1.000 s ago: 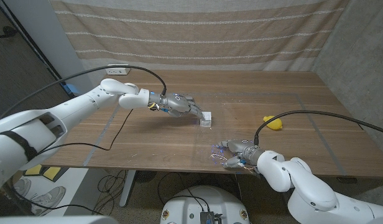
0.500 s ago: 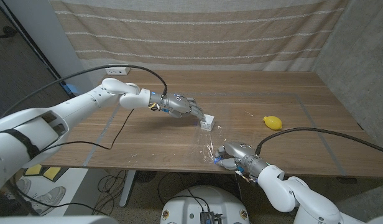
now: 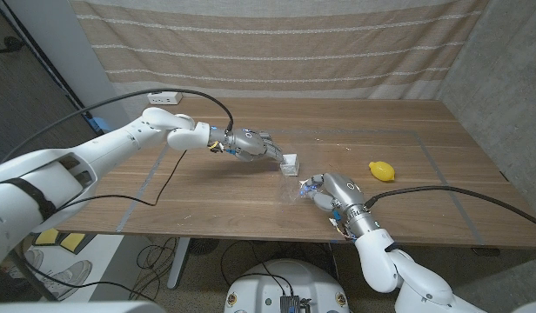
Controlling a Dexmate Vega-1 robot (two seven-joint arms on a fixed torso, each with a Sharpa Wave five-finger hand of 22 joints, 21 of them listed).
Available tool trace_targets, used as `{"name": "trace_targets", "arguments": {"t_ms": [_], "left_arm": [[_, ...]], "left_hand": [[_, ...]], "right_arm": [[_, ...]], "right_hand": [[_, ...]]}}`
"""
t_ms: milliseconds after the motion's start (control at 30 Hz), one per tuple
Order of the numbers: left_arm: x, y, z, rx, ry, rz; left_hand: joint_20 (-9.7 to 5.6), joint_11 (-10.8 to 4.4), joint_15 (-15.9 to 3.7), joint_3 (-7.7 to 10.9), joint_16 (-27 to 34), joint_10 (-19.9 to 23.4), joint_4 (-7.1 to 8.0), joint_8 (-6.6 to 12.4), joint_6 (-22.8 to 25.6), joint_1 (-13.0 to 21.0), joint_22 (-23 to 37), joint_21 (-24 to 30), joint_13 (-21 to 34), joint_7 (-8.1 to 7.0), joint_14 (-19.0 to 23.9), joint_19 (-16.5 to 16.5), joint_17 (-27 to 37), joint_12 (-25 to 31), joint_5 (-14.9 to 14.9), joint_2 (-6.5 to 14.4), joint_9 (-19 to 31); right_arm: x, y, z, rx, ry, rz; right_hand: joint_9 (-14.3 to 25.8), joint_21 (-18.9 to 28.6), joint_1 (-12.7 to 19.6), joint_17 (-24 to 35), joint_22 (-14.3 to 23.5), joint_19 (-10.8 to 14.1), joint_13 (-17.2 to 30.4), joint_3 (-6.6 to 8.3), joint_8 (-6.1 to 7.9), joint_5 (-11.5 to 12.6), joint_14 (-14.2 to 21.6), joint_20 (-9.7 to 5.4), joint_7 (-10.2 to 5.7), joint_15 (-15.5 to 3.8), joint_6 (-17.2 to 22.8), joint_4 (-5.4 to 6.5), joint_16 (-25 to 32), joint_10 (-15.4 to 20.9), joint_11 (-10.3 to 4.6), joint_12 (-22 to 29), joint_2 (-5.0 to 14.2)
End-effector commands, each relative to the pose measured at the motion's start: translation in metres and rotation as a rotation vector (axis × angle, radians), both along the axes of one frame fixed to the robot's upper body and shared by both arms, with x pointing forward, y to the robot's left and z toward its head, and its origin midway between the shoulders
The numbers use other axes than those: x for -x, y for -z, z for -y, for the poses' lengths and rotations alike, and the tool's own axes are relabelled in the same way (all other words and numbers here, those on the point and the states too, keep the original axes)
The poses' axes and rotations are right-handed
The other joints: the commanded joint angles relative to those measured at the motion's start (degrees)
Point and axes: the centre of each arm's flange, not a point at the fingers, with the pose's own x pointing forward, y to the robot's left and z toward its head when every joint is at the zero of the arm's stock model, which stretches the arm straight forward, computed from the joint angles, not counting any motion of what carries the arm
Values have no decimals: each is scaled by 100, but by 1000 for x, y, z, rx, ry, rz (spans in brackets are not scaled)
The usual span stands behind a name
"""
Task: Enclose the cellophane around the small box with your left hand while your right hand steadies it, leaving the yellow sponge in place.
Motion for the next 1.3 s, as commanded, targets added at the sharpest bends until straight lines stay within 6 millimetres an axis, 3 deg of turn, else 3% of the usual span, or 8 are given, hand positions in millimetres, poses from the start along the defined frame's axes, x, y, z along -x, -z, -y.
{"name": "trace_targets", "arguments": {"t_ms": [33, 667, 933, 1300], "left_arm": [[-4, -4, 3, 4, -10, 1], [-7, -8, 9, 9, -18, -2], [-6, -8, 11, 20, -20, -7], [-2, -6, 12, 31, -23, -10]], "left_hand": [[19, -8, -221, -9, -42, -59, 5, -11, -72, 19, 19, 37, 4, 3, -17, -182, 5, -12, 16, -27, 26], [31, -11, -213, -29, -49, -148, -4, 8, -159, 23, 12, 94, 8, -2, -67, -220, 2, -66, 41, -41, 25], [33, -10, -220, -38, -40, -150, -4, 18, -163, 23, 10, 118, 10, -7, -55, -225, 2, -71, 48, -43, 24], [37, -11, -212, -49, -28, -147, 2, 29, -157, 17, 7, 146, 12, -7, -38, -224, 2, -73, 54, -42, 24]], "right_arm": [[-12, -32, 19, -269, 29, 220], [-50, -56, 1, -304, -24, 223], [-78, -63, -12, -341, -46, 223], [-100, -73, -21, -360, 5, 300]], "right_hand": [[30, 2, -10, 41, 15, -54, 43, 19, -38, -30, 51, 28, 114, -786, 182, 35, -9, 111, 7, 65, 65], [52, -25, 17, 150, 23, -245, 132, 26, -139, -83, -9, 316, 197, -722, 274, 57, -19, 207, 119, 139, 78], [54, -39, 61, 202, 21, -334, 177, 42, -206, -107, -183, 446, 208, -627, 343, 32, -80, -121, 129, 32, 53], [54, -39, 81, 202, 18, -360, 180, 65, -257, -120, -168, 508, 237, -611, 385, 19, -97, -165, 120, 7, 43]]}}
